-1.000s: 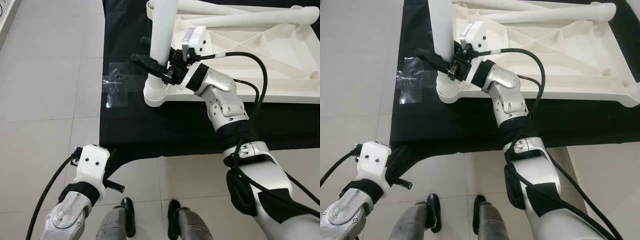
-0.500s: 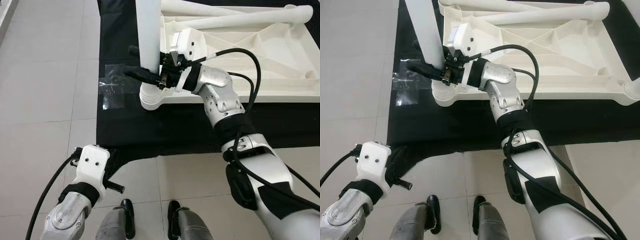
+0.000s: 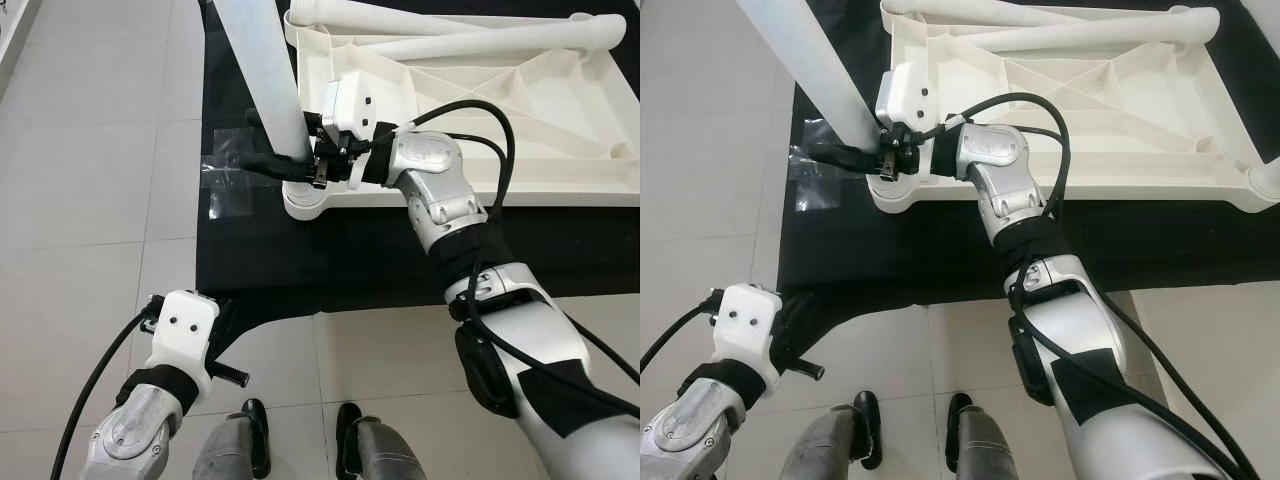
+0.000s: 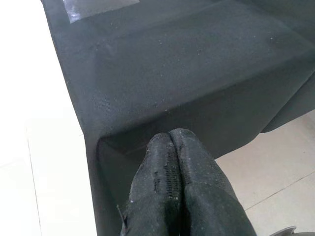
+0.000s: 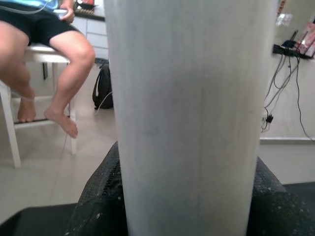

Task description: Building children table

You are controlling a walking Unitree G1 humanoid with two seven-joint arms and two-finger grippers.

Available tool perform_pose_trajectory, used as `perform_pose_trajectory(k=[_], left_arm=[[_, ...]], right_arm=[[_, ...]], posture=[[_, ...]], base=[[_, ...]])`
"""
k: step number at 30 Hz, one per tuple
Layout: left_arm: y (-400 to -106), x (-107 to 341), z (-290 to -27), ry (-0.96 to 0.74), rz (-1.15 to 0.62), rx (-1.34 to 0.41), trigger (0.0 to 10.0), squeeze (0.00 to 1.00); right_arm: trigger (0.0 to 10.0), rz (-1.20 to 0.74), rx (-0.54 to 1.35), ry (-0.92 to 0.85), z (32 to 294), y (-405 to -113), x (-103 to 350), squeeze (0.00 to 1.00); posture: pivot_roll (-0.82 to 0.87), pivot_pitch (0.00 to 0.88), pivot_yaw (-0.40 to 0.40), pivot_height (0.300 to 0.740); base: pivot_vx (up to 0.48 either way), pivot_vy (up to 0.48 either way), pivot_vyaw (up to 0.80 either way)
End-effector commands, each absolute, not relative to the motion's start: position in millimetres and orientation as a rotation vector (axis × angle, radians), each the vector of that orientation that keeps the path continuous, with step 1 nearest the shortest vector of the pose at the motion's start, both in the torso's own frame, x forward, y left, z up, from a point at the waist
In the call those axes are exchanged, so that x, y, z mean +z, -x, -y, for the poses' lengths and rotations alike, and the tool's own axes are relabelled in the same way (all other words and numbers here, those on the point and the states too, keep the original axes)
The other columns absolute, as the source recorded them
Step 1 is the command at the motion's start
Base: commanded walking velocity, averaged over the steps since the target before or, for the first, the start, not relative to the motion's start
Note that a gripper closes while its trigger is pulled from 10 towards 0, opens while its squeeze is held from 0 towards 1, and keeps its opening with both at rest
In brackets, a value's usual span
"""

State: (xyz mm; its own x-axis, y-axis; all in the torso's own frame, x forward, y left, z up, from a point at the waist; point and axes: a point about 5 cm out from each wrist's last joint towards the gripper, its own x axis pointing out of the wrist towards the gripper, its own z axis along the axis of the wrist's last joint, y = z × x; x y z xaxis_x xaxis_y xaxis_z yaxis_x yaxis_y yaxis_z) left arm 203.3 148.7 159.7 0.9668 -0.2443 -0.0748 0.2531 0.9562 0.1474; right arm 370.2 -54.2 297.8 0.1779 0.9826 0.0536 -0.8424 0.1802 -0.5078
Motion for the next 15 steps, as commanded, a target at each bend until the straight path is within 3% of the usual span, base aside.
perform_pose_trajectory(k=[1,5,15], left_arm=[[-200.0,154.9,-148.2,-0.138,-0.088,-0.26,10.0,0.0],[-200.3,154.7,-147.8,-0.136,-0.087,-0.259,10.0,0.0],[-200.4,154.6,-148.1,-0.136,-0.088,-0.259,10.0,0.0]], right_arm=[[10.0,0.094,1.338,0.269,62.3,-376.8,234.6,0.0],[10.0,0.047,1.228,0.139,67.6,-385.2,234.7,0.0],[10.0,0.032,1.151,0.022,72.0,-389.9,233.0,0.0]], posture=[[0.12,0.383,-0.042,0.74],[0.12,0.382,-0.042,0.74],[0.12,0.382,-0.039,0.74]], base=[[0.0,0.0,0.0],[0.0,0.0,0.0],[0.0,0.0,0.0]])
